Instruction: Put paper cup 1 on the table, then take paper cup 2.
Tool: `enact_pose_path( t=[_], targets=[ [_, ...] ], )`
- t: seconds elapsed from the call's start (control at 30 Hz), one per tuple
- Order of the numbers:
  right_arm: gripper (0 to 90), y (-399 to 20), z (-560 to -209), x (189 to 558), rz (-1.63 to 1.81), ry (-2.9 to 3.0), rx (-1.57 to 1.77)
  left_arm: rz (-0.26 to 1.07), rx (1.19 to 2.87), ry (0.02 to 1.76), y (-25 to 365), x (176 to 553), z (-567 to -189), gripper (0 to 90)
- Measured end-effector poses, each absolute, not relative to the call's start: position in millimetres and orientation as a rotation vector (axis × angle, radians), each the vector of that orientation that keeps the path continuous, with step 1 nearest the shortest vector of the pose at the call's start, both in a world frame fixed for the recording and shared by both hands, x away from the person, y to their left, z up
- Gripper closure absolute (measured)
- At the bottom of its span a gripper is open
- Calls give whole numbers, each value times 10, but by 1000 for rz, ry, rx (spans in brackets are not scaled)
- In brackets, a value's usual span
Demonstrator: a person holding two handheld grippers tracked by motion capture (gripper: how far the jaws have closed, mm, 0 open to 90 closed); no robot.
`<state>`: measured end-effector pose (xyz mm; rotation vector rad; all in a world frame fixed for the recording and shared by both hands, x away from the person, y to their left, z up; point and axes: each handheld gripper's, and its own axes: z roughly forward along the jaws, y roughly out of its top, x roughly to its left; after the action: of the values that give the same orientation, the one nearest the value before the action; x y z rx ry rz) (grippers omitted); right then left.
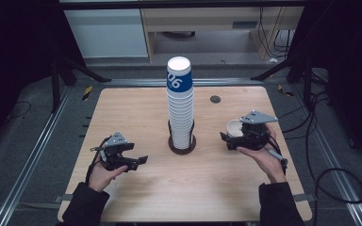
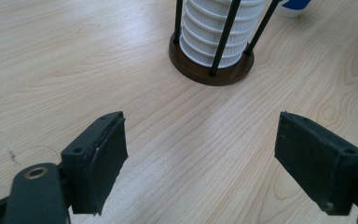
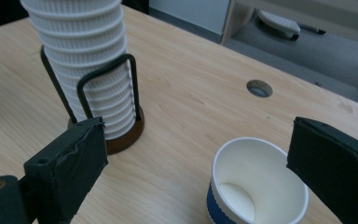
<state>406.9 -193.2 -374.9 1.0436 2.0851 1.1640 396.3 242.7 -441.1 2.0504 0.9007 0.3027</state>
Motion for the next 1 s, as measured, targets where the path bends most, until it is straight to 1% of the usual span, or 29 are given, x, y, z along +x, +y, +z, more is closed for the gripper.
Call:
enact_pose_path(
  t=[0.33, 0.67, 1.0],
  targets=[
    [46, -1796, -3587, 3960, 1297, 2049, 983, 300, 2055, 901, 2422, 3969, -4420, 161],
    [46, -1686, -3483, 3953, 1380, 2008, 953, 310, 2052, 906, 2420, 3969, -4420, 162],
    [44, -1495, -3248, 4000, 1477, 1947, 906, 320, 2048, 915, 2417, 3976, -4428, 161]
  ],
)
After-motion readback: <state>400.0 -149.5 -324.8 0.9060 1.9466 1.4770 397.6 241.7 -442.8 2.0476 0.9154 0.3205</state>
